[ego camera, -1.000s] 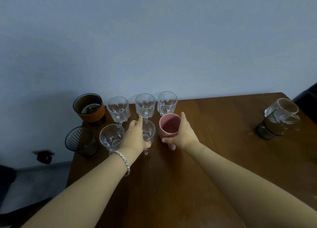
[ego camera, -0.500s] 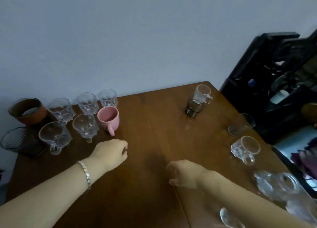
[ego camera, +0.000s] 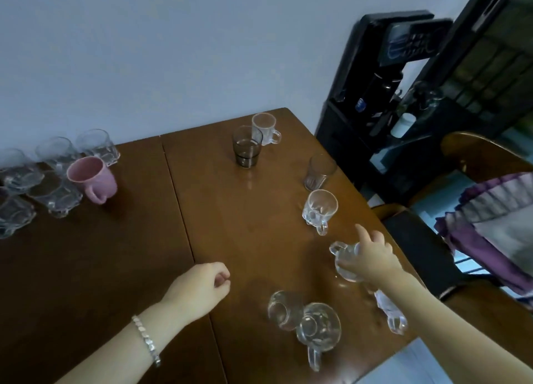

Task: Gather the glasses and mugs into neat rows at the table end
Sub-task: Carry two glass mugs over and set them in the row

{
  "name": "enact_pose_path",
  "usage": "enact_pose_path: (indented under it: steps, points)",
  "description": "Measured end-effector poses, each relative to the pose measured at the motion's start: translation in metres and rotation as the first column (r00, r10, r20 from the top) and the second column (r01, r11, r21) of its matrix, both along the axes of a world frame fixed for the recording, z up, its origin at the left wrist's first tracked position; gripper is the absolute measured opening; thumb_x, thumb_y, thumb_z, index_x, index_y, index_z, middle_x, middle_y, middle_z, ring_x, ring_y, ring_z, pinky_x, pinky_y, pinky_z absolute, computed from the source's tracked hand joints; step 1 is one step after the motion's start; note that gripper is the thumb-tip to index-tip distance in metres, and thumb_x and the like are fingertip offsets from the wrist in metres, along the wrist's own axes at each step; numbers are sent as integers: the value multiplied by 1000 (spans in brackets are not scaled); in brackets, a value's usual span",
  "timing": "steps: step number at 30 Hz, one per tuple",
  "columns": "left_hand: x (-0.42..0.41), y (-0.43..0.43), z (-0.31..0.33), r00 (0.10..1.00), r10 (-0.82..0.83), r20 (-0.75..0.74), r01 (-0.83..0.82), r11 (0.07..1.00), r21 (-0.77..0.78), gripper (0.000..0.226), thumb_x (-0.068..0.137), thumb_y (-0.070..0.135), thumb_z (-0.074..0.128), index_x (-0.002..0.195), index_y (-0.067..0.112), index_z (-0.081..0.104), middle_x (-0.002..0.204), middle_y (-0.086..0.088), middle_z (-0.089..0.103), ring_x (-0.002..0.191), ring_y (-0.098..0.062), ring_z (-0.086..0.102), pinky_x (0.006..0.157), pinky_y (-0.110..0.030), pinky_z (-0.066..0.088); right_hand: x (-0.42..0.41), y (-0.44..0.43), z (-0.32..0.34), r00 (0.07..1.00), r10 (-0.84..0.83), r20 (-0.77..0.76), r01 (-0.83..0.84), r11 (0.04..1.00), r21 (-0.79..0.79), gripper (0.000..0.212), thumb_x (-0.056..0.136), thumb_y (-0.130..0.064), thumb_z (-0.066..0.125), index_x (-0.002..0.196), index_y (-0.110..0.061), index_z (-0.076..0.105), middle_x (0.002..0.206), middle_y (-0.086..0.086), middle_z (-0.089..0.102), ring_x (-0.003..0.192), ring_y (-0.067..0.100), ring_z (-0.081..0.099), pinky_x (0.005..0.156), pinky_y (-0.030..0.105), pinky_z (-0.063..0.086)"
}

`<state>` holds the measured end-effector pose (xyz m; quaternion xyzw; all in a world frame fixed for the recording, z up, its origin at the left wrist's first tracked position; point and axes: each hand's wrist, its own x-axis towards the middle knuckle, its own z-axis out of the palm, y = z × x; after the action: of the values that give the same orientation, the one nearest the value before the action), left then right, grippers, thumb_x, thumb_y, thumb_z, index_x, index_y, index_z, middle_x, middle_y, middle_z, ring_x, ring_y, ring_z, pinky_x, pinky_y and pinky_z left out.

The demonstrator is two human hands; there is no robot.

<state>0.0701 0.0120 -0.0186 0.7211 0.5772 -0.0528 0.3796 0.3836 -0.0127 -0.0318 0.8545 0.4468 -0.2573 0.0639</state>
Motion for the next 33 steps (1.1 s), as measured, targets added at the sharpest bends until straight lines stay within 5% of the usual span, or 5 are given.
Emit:
enact_pose_path:
  steps: [7,12,16,22,33]
  points:
    - [40,-22,-2,996,91,1,-91,996,-7,30,94,27,53,124,24,57,122,5,63,107,-7,60,90,-22,51,10,-8,-27,994,104,-43,-99,990,99,48,89,-47,54,131,-28,42,132,7,38,116,36,46,89,40,46]
    - [51,-37,-7,995,81,50,-78,995,-58,54,87,33,62,137,31,41,140,8,47,116,-6,55,93,-24,51,11,-12,-25,898,399,-186,-395,917,62,82,75,-35,75,142,-28,28,143,-2,33,130,24,37,101,36,44]
    - [70,-49,-14,996,-87,10,87,992,-93,95,73,46,73,147,38,15,156,13,18,133,-12,40,101,-29,45,3,-22,-30,925,119,-360,-135,991,-19,110,71,-37,78,148,-32,0,154,7,5,141,36,18,110,43,35]
    - [94,-59,-30,968,-173,-180,181,983,30,89,75,42,72,147,30,21,151,4,33,131,-21,44,102,-38,43,-17,-31,-45,981,20,-191,14,985,174,85,80,-36,70,146,-25,18,135,12,30,116,35,48,88,39,53]
    - [-8,-76,-19,879,473,63,-474,880,5,77,71,41,77,136,28,40,128,8,57,109,-10,59,87,-27,52,-66,-5,6,932,309,-190,-222,900,376,75,67,-32,82,130,-25,41,130,-3,46,110,22,56,81,37,56]
